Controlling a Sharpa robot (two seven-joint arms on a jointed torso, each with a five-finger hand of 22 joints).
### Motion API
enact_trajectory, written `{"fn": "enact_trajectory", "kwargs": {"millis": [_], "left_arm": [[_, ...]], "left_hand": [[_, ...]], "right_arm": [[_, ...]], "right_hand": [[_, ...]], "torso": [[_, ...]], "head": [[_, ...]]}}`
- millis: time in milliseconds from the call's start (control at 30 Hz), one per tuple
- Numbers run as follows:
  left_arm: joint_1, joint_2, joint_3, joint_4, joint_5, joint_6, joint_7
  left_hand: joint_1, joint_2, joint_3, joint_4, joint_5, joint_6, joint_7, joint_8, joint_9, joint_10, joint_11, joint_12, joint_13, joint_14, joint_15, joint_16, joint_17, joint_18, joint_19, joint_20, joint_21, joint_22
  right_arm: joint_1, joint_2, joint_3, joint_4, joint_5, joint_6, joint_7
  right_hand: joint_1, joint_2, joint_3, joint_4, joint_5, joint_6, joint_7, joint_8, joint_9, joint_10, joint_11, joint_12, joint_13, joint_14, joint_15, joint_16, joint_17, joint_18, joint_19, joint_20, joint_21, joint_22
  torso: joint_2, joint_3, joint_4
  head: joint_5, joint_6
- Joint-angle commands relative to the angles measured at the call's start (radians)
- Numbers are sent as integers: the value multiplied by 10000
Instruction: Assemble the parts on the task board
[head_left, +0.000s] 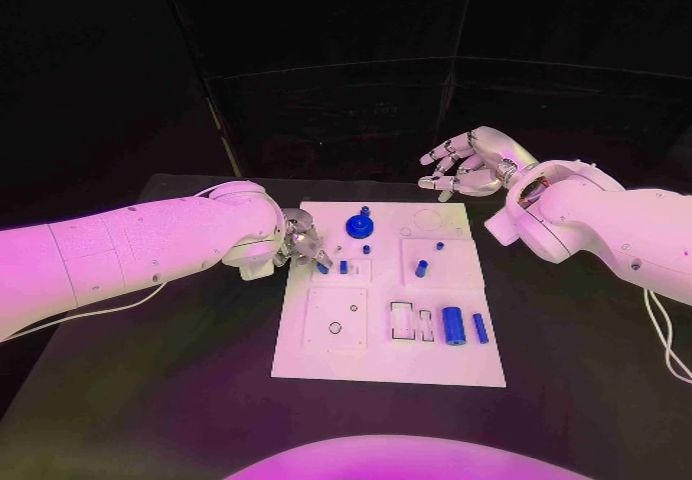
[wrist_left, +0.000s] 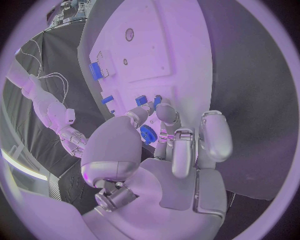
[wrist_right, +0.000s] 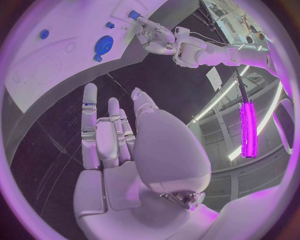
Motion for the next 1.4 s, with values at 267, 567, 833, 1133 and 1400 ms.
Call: {"fn": "enact_trajectory", "kwargs": {"millis": [267,567,833,1133,1400], "left_arm": [[-23,57,-15,-16,10,46,-67],[-23,71,-15,-33,9,-21,-96],[-23,70,-14,-29,8,-23,-120],[-22,59,-13,-25,-35,-35,-157],[-18,35,-11,-2,-161,-32,-188]], "left_hand": [[-198,30,-318,150,-39,121,-8,-78,-58,27,-8,8,-11,1020,-72,63,2634,-53,35,-51,46,56],[-428,-17,-1222,523,-54,238,-8,-131,-163,72,-8,65,0,1020,-76,63,2634,-66,73,-58,71,121],[-455,14,-1737,720,-50,315,-19,-152,-219,157,-12,274,250,1020,-81,63,2634,-78,108,-65,112,181],[-419,37,-1819,738,-45,350,-32,-145,-227,179,-23,330,320,1020,-87,63,2634,-84,124,-69,138,209],[-394,47,-1924,767,-45,386,-44,-140,-238,206,-33,384,383,1020,-95,63,2634,-92,144,-75,170,243]], "right_arm": [[20,-2,9,16,36,2,68],[20,-10,9,20,39,1,70],[20,-17,9,27,40,0,70],[20,-29,9,39,40,-6,70],[20,-31,9,40,40,-9,71]], "right_hand": [[36,-1,-19,72,-25,-58,-3,65,-12,-8,46,-69,-35,-44,36,-47,-23,43,80,20,-60,-28],[36,-1,-19,72,-25,-58,-3,65,-12,-8,46,-69,-35,-44,36,-47,-23,43,80,20,-60,-28],[36,-1,-19,72,-25,-58,-3,65,-12,-8,46,-69,-35,-44,36,-47,-23,43,80,20,-60,-28],[36,-1,-19,72,-25,-58,-3,65,-12,-8,46,-69,-35,-44,36,-47,-23,43,80,20,-60,-28],[38,0,-21,76,-23,-66,0,71,-13,-13,48,-68,-65,-51,39,-50,-25,44,92,24,-93,-49]], "torso": [[8,0,1],[-1,0,9],[2,-1,4],[2,-1,7],[1,-2,-2]], "head": [[7,-10],[2,-11],[9,-3],[14,0],[25,0]]}}
